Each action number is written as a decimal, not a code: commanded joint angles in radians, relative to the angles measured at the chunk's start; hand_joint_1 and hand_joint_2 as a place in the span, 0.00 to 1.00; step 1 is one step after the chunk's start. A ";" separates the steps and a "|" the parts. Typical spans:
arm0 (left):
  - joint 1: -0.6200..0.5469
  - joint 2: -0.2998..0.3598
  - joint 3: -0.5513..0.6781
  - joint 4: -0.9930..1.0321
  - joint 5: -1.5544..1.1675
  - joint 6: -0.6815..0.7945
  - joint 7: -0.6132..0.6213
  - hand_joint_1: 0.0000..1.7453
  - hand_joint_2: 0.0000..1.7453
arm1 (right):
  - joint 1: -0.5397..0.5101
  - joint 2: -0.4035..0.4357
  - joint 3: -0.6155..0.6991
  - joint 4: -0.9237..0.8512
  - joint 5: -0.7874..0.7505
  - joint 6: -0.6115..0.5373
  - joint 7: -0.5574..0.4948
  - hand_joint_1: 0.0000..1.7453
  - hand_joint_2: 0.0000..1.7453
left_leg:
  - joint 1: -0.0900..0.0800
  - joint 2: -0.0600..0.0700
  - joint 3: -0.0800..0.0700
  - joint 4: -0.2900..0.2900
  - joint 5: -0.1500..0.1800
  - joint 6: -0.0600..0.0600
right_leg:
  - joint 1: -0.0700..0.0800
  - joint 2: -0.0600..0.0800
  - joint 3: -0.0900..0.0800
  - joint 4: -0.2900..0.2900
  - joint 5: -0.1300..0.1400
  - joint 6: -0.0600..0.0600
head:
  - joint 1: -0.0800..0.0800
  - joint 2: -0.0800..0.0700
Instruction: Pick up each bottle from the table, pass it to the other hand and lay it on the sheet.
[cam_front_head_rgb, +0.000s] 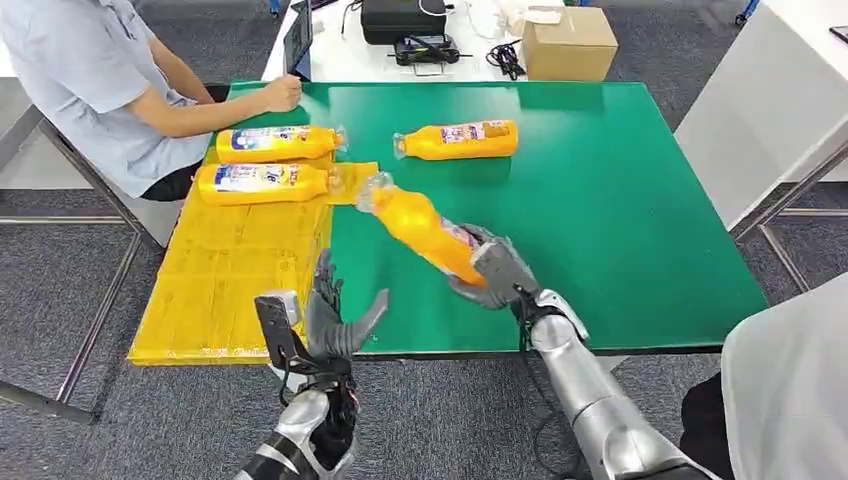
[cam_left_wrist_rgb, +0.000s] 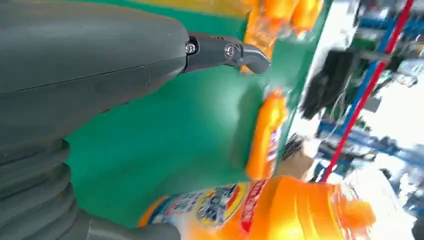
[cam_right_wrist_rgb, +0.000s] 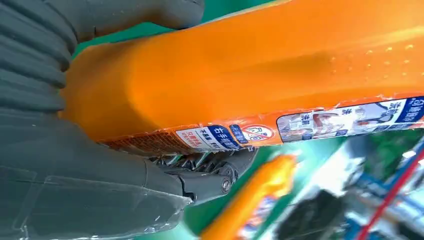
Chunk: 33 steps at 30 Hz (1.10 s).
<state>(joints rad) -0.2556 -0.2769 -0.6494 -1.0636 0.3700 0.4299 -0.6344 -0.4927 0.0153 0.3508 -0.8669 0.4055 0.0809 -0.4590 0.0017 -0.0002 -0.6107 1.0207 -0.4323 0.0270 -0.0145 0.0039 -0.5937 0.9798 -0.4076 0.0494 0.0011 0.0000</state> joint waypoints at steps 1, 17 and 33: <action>-0.059 -0.018 0.128 0.010 0.033 0.016 -0.008 0.00 1.00 | -0.004 -0.007 0.199 -0.184 -0.034 -0.010 0.048 1.00 1.00 | 0.000 0.001 0.000 0.000 -0.001 -0.001 | 0.000 0.001 0.000 0.000 0.000 -0.001 | 0.000 0.000; -0.041 -0.009 0.157 -0.052 0.120 -0.101 0.058 0.00 1.00 | -0.012 0.012 0.248 -0.118 -0.028 -0.047 0.061 1.00 1.00 | 0.000 0.001 0.003 0.000 -0.001 -0.001 | 0.001 0.001 0.003 0.000 -0.001 -0.002 | 0.000 0.000; -0.007 0.005 0.105 -0.046 0.158 -0.181 0.052 0.00 1.00 | -0.024 0.007 0.167 -0.049 -0.140 -0.020 0.038 1.00 1.00 | 0.000 -0.003 0.004 -0.001 -0.001 -0.001 | 0.000 -0.003 0.005 -0.001 -0.001 -0.002 | 0.000 0.000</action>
<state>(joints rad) -0.2470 -0.2972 -0.4963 -1.1856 0.5314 0.2441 -0.5768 -0.4755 0.0290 0.5448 -0.9796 0.2792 0.0595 -0.4109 0.0016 -0.0031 -0.6118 1.0208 -0.4322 0.0270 -0.0149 0.0012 -0.5940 0.9797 -0.4077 0.0494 0.0015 0.0000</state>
